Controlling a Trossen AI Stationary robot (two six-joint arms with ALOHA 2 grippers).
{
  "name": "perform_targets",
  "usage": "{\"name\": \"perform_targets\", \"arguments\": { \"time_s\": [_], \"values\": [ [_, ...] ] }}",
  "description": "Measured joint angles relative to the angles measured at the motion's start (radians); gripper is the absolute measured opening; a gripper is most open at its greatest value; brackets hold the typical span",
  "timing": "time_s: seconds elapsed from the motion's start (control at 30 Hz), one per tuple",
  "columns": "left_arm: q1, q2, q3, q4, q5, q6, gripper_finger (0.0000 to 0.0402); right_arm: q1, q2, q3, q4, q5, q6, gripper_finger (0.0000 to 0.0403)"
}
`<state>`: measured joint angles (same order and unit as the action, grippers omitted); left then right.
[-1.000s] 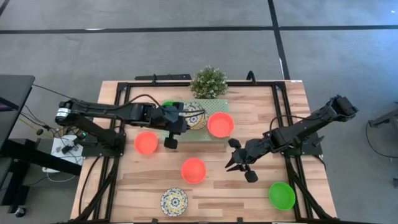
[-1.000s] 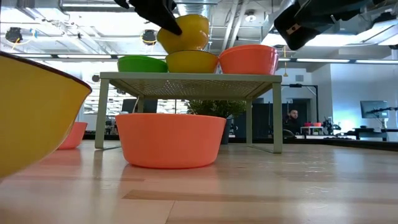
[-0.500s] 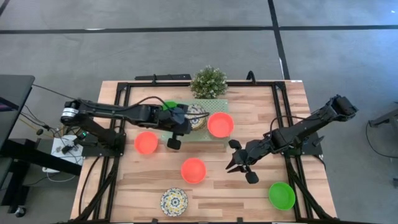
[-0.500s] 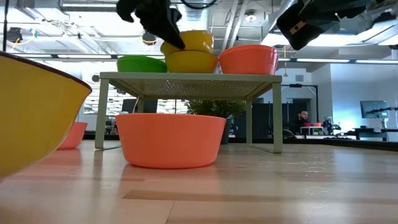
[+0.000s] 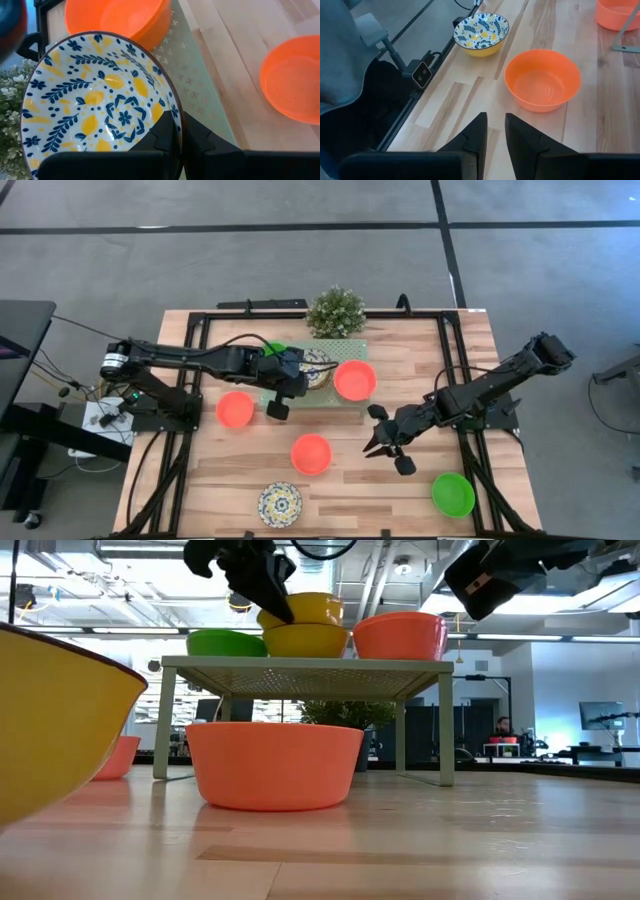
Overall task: Pick & Place Mini bowls
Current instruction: Stack the yellow patterned bowl on the yellow patterned bowl on the shelf, then adjust the orange stacked bowls on the shelf
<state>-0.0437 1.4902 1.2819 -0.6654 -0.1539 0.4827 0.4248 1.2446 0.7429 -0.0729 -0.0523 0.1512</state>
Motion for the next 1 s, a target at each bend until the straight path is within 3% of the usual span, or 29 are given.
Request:
{"name": "perform_targets", "arguments": {
  "time_s": [0.2, 0.5, 1.0],
  "values": [
    [0.006, -0.002, 0.000, 0.001, -0.001, -0.001, 0.0019, 0.000, 0.000, 0.000, -0.001, 0.000, 0.000, 0.0064],
    [0.006, 0.016, 0.001, 0.021, -0.006, -0.015, 0.0065, 0.000, 0.000, 0.000, -0.001, 0.000, -0.001, 0.0064],
    [-0.033, -0.007, 0.000, 0.134, -0.045, -0.040, 0.0103, 0.000, 0.000, 0.000, -0.002, 0.000, -0.003, 0.0064]
  ]
}}
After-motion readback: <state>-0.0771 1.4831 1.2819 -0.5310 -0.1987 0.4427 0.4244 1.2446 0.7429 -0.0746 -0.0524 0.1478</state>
